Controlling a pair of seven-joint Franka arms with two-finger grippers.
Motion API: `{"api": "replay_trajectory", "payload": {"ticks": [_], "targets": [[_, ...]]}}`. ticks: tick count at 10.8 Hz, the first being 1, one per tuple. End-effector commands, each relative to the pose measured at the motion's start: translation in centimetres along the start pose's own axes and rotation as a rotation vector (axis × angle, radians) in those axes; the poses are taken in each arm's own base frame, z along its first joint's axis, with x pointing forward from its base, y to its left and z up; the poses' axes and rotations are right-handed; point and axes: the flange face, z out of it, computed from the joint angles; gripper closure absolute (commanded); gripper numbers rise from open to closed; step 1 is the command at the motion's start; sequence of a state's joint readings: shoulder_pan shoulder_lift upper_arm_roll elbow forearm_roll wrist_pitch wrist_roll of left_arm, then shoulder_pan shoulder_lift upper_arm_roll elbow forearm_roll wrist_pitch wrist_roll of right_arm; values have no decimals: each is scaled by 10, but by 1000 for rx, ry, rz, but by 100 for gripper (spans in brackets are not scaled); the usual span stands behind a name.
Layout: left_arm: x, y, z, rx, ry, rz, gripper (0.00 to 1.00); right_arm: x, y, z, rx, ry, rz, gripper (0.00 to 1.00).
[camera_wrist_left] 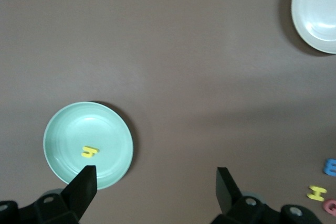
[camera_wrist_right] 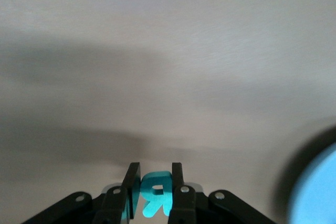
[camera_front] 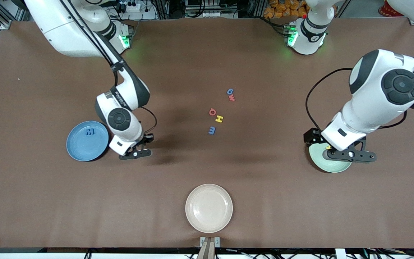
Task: Sort uppercase to blue plate, lowercase to green plate
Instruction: 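Carry the teal R to the blue plate with the right gripper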
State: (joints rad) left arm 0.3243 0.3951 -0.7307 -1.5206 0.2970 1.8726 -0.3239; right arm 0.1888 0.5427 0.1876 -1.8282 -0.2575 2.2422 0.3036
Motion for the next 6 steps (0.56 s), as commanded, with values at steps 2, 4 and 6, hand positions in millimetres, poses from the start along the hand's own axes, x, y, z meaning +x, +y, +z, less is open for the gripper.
{"api": "replay_trajectory", "payload": {"ticks": [2,4,6], "targets": [[-10,11,-17,1,-2,-11,0,1,66,-5,29,-22,-97,83],[-14,26,-24,-13,5,13,0,0,115,1,42,-31,-165,83],[-14,30,-23,-17,5,23,0,-2,153,7,28,-34,-221,83]]}}
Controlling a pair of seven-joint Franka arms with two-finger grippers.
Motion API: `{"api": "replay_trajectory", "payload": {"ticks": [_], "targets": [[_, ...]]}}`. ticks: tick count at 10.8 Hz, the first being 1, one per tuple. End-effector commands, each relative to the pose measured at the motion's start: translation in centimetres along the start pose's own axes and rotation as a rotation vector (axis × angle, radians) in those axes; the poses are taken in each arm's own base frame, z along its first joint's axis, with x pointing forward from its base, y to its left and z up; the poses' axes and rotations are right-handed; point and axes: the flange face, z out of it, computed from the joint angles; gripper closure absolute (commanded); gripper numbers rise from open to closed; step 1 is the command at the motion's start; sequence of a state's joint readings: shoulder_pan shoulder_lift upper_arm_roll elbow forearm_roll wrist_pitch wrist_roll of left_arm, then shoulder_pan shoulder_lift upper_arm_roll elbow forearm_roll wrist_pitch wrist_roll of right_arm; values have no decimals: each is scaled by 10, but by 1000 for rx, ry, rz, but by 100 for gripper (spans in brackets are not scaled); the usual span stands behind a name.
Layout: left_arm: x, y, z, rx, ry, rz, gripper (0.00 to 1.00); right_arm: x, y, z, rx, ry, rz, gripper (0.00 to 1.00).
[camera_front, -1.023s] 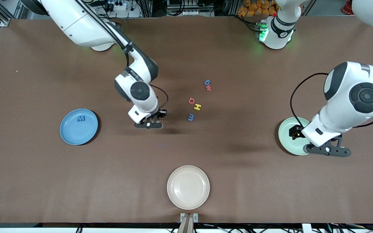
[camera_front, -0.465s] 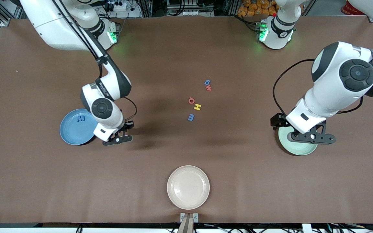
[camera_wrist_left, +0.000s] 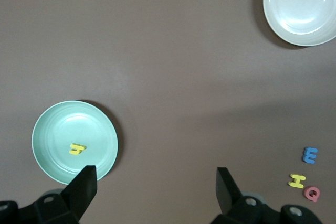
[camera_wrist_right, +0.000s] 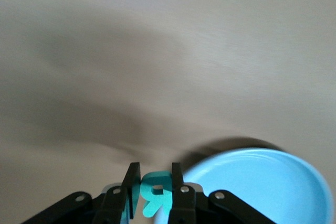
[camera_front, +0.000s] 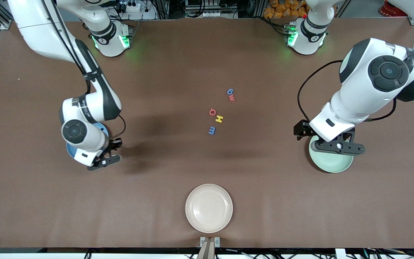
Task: Sort uppercase to blue plate, lowercase to green plate
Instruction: 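Carry the teal R to the blue plate with the right gripper, then release the R into the blue plate while the left gripper rises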
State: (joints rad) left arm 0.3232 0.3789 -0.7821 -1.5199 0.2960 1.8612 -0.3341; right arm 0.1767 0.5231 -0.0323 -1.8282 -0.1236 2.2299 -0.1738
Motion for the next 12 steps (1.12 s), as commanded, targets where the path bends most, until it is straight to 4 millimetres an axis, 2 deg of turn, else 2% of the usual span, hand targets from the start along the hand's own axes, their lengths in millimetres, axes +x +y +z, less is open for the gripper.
{"api": "replay_trajectory", "payload": {"ticks": [1,2,4,6,7,8,9,11,12], "targets": [[-5,7,-5,-10,-12,-8,0,-12,27,-2,34,2,-48,83],[-4,14,-1,-29,-12,3,0,-17,39,2,51,1,-64,83],[-14,64,4,-63,-20,60,0,-27,54,17,80,-7,-73,83],[-25,108,21,-90,-55,84,0,-33,54,30,86,-23,-72,82],[-29,124,27,-86,-64,53,0,-38,51,40,94,-38,-81,82],[-39,149,31,-91,-79,28,0,-43,51,46,99,-47,-89,82],[-44,168,41,-96,-87,23,0,-48,60,48,103,-49,-88,81],[-50,196,62,-108,-92,46,0,-54,66,54,146,-36,-84,80],[-52,205,71,-109,-99,55,0,-53,67,54,148,-30,-80,74]]}}
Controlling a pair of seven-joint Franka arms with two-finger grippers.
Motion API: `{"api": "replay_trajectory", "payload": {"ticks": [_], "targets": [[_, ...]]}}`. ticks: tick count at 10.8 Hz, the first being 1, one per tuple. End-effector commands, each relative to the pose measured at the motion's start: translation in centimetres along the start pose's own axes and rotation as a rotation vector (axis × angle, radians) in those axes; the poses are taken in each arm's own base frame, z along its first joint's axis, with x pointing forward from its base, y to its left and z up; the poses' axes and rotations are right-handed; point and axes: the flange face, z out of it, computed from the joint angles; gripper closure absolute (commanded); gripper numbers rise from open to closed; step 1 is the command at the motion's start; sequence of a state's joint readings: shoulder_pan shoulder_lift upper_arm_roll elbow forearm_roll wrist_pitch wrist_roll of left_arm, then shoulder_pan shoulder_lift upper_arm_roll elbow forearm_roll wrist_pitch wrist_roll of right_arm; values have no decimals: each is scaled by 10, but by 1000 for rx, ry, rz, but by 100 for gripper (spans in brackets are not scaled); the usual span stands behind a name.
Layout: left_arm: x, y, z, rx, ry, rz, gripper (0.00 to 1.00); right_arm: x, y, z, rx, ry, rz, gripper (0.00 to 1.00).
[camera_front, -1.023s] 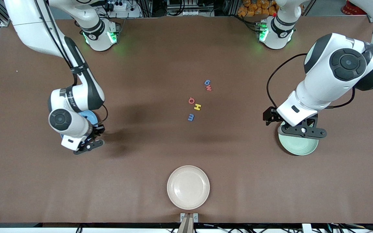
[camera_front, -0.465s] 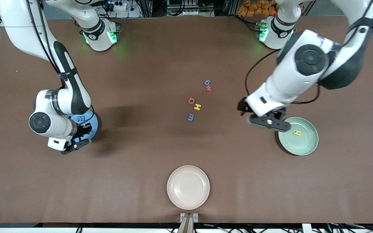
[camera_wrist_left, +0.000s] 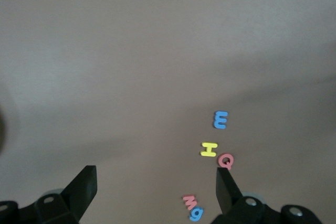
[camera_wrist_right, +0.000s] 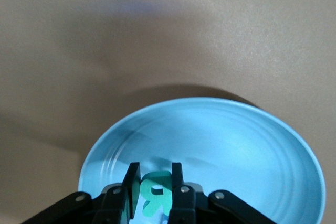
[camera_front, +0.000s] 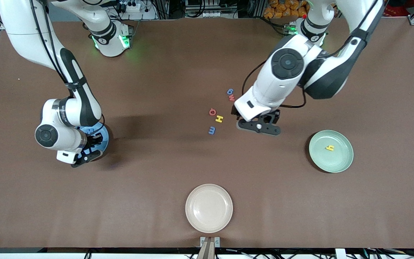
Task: Sort uppercase to blue plate, lowercase to green plate
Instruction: 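Move the left gripper back over the remaining letters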
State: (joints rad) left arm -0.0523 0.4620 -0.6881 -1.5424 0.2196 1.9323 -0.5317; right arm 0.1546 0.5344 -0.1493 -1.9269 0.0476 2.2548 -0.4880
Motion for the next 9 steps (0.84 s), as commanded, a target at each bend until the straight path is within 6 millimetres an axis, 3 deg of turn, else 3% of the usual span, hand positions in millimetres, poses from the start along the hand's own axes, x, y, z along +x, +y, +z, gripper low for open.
{"api": "replay_trajectory", "payload": {"ticks": [1,4,6,7,8,9], "targets": [[4,12,19,-34,-7,-18,0,-4,5,2,27,24,-1,69],[-1,41,49,-60,-21,25,0,-4,4,5,36,26,9,56],[-1,61,84,-70,-5,48,0,-4,3,5,38,24,17,40],[-6,76,105,-61,-6,66,0,-3,3,5,39,21,20,39],[-7,81,122,-52,-8,73,0,-3,2,4,39,21,30,32],[-12,94,139,-63,-14,90,0,-1,-1,4,39,19,29,22]]}}
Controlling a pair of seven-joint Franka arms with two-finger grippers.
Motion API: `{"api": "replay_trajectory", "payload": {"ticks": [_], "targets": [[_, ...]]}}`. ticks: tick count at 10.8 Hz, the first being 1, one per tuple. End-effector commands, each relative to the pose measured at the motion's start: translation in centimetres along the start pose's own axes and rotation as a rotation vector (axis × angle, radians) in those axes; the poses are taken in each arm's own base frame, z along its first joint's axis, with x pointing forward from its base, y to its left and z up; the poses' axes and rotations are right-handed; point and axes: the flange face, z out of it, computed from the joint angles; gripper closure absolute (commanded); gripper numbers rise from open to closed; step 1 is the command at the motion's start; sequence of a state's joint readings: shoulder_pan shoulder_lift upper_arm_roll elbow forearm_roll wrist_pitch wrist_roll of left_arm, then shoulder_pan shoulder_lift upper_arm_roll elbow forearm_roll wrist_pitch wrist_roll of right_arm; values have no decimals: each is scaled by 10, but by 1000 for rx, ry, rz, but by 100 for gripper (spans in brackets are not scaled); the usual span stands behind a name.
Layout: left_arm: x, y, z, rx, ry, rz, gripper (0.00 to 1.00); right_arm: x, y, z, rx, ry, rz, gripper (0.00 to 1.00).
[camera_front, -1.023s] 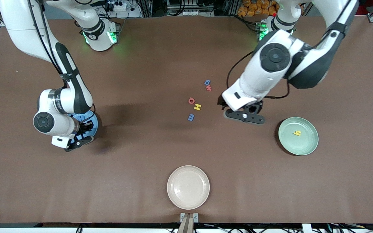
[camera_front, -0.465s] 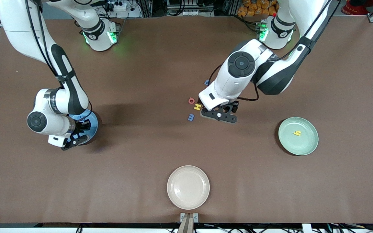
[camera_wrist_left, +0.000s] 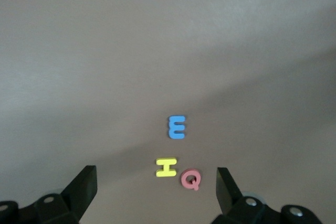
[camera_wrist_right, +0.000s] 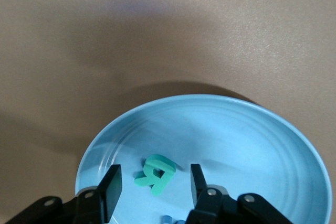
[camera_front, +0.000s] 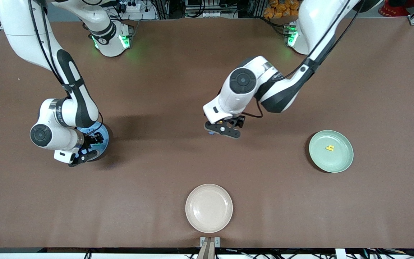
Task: Sort uppercase to blue plate, lowercase to green plate
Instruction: 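Move the left gripper back over the remaining letters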
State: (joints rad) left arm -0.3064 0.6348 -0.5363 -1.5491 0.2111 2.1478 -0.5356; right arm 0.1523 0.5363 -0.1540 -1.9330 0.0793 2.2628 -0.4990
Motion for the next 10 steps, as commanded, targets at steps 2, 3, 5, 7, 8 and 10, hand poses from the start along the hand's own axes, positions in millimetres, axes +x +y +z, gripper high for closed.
{"api": "replay_trajectory", "payload": {"ticks": [2,3,5,7,8,10], "targets": [[-9,33,52,19,9,20,0,1,-4,1,20,6,39,20],[-18,49,72,43,4,19,0,3,-6,-1,17,10,36,18],[-20,52,98,85,31,15,0,6,-5,-7,16,23,44,8],[-23,54,114,151,58,80,3,8,-5,-9,26,31,58,0],[-23,52,115,163,64,93,6,8,-5,-10,25,34,58,0],[-19,46,115,170,66,92,6,8,-5,-11,24,38,50,0]]}}
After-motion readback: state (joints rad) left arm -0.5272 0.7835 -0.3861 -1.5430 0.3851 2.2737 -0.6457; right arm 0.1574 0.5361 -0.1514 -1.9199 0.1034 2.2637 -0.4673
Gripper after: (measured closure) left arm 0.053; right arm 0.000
